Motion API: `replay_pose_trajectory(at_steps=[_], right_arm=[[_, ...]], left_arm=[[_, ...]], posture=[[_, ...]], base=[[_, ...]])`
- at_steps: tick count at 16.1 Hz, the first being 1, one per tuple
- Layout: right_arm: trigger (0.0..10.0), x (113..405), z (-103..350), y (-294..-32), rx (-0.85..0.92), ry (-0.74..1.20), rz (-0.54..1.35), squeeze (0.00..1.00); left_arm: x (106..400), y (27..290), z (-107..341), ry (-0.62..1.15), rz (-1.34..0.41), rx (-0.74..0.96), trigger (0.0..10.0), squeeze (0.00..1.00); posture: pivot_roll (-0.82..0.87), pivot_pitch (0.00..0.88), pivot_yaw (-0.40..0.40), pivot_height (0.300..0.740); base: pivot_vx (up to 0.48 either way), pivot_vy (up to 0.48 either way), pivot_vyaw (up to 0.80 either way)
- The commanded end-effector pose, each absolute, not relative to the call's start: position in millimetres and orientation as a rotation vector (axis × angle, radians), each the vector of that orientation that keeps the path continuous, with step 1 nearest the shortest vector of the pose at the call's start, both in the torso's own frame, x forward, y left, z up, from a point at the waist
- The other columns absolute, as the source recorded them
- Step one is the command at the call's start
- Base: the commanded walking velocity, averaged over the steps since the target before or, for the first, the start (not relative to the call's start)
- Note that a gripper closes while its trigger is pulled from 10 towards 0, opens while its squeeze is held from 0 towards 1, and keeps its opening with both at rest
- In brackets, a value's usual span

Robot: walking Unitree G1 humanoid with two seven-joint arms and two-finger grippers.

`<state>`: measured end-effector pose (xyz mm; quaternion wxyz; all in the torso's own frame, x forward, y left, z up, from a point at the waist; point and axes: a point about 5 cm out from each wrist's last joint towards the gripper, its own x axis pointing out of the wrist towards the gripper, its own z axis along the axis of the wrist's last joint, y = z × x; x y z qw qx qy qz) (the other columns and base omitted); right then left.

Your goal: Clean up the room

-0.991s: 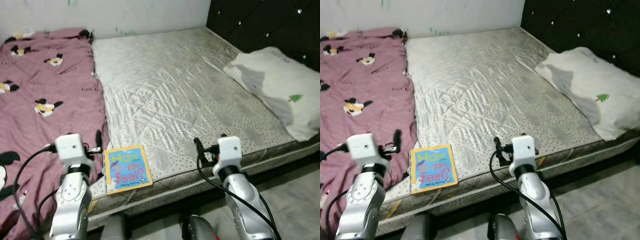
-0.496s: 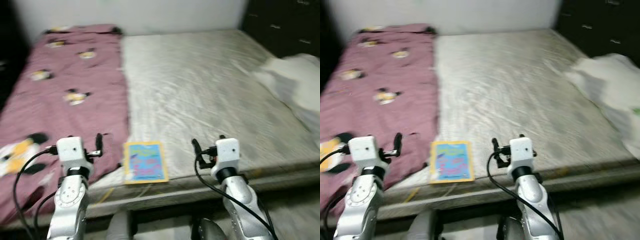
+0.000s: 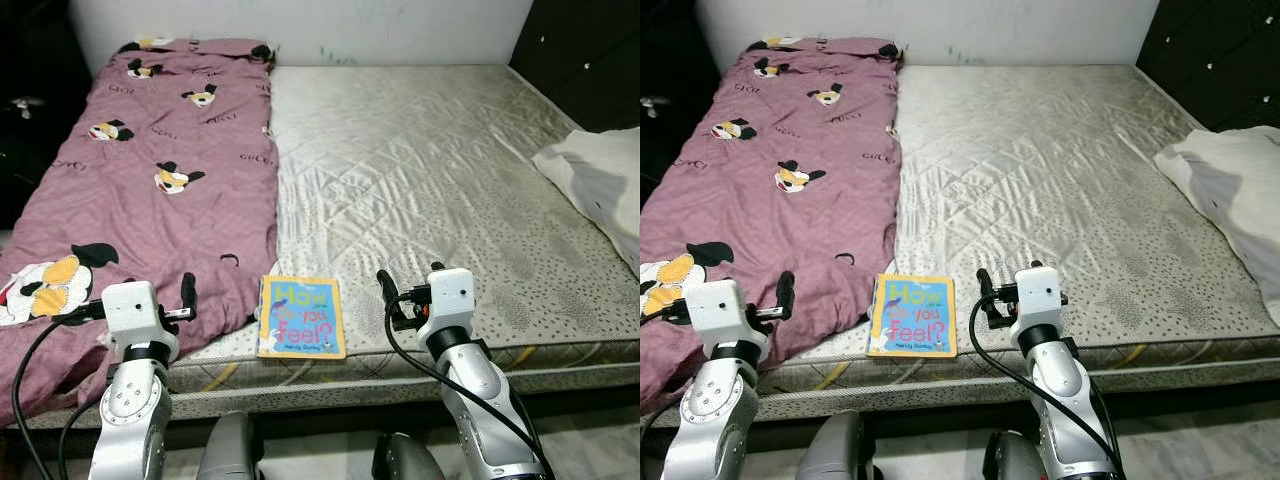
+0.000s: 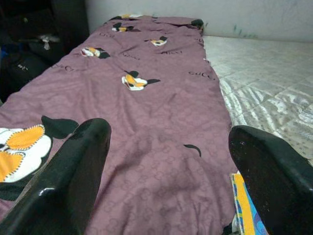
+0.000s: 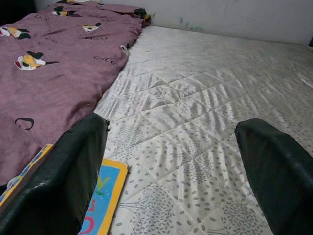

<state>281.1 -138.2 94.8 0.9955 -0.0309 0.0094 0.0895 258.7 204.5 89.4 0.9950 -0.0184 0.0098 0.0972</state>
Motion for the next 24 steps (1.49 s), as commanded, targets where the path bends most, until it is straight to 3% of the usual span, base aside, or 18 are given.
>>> replay_pose_trajectory(at_steps=[1, 5, 10, 24], right_arm=[[10.0, 284, 96, -139, -0.055, 0.021, 0.183, 0.0], [10.0, 282, 96, -137, -0.056, 0.026, 0.183, 0.0], [10.0, 282, 94, -136, -0.047, 0.032, 0.191, 0.0], [10.0, 274, 93, -145, -0.06, 0.069, 0.191, 0.0]], left_arm=[[258, 207, 91, 0.024, 0.205, -0.041, 10.0, 0.0], [259, 207, 90, 0.036, 0.2, -0.047, 10.0, 0.0], [258, 209, 89, 0.046, 0.211, -0.059, 10.0, 0.0], [273, 213, 88, 0.089, 0.191, -0.186, 10.0, 0.0]], posture=[[0.0, 0.088, -0.025, 0.634], [-0.01, 0.1, -0.011, 0.634], [0.0, 0.106, -0.013, 0.579], [-0.03, 0.149, -0.056, 0.579]], base=[[0.0, 0.0, 0.0], [0.0, 0.0, 0.0], [0.0, 0.0, 0.0], [0.0, 0.0, 0.0]])
